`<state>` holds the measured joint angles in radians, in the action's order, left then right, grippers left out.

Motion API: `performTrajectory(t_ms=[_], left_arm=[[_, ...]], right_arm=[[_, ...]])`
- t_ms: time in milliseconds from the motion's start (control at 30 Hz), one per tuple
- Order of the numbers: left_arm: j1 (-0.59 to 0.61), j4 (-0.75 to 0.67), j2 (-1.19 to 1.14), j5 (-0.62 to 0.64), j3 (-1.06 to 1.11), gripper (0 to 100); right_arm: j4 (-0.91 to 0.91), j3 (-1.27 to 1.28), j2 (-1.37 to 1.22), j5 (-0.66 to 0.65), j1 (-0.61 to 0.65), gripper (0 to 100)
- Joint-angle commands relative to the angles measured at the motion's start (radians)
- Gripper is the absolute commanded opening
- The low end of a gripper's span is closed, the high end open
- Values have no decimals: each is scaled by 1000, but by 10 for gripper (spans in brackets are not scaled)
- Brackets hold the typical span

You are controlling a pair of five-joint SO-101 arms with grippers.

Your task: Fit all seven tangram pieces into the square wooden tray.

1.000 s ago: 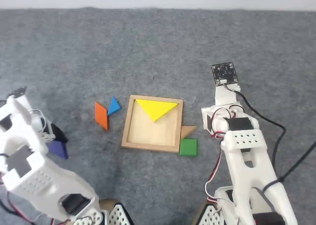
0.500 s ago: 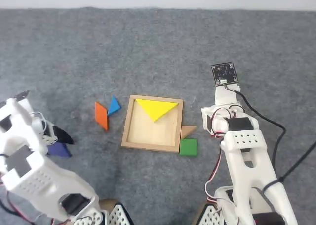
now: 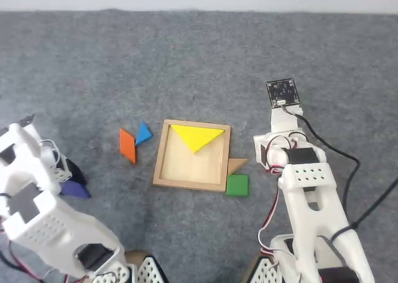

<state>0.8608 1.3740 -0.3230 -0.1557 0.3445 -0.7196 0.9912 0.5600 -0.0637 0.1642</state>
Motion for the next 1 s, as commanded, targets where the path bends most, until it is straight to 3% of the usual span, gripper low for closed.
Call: performTrajectory(t_ms=[0, 967], left_arm=[[-3, 0, 15, 11, 7, 184], [-31, 31, 17, 11, 1, 141]], right_arm=[[-8, -9, 42, -9, 1, 62], [-8, -9, 42, -9, 1, 62]])
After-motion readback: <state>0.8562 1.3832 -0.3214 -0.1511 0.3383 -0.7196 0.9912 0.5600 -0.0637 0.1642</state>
